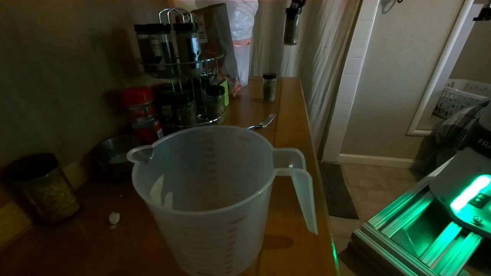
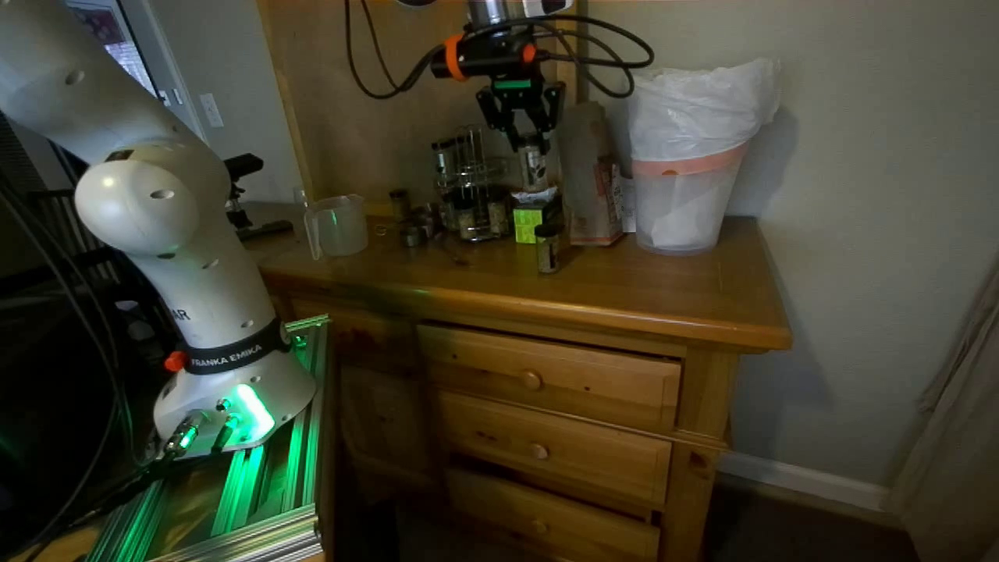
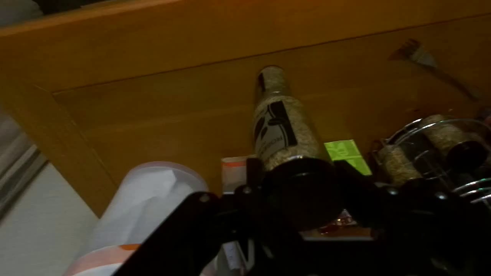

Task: Remove one jar from the top of the stand and put it on the counter.

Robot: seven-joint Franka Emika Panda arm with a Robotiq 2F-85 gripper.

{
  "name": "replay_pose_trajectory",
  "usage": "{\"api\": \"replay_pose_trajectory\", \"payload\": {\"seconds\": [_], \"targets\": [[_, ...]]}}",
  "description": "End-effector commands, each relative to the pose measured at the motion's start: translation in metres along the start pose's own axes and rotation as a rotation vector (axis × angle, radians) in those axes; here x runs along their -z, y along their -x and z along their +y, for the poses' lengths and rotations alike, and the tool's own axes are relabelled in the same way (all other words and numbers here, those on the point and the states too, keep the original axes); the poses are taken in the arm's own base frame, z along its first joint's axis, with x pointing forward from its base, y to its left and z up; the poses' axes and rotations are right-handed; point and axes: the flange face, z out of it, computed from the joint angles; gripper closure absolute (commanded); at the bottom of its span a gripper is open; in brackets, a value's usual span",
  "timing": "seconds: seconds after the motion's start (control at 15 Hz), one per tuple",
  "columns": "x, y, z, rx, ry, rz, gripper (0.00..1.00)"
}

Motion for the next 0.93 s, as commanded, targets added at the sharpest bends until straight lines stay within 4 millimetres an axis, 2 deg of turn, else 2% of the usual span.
{"api": "replay_pose_trajectory", "payload": {"seconds": [0.0,0.2,0.4,0.6,0.67,0.87], "targets": [[-0.018,0.002,0.043,-0.087,0.035,0.021,0.74],[-0.045,0.013,0.057,-0.12,0.059,0.017,0.74],[-0.078,0.027,0.053,-0.146,0.05,0.009,0.74],[-0.1,0.039,0.05,-0.172,0.023,0.012,0.74],[-0.092,0.035,0.051,-0.161,0.034,-0.01,0.49],[-0.102,0.041,0.05,-0.175,0.018,-0.017,0.49]]}}
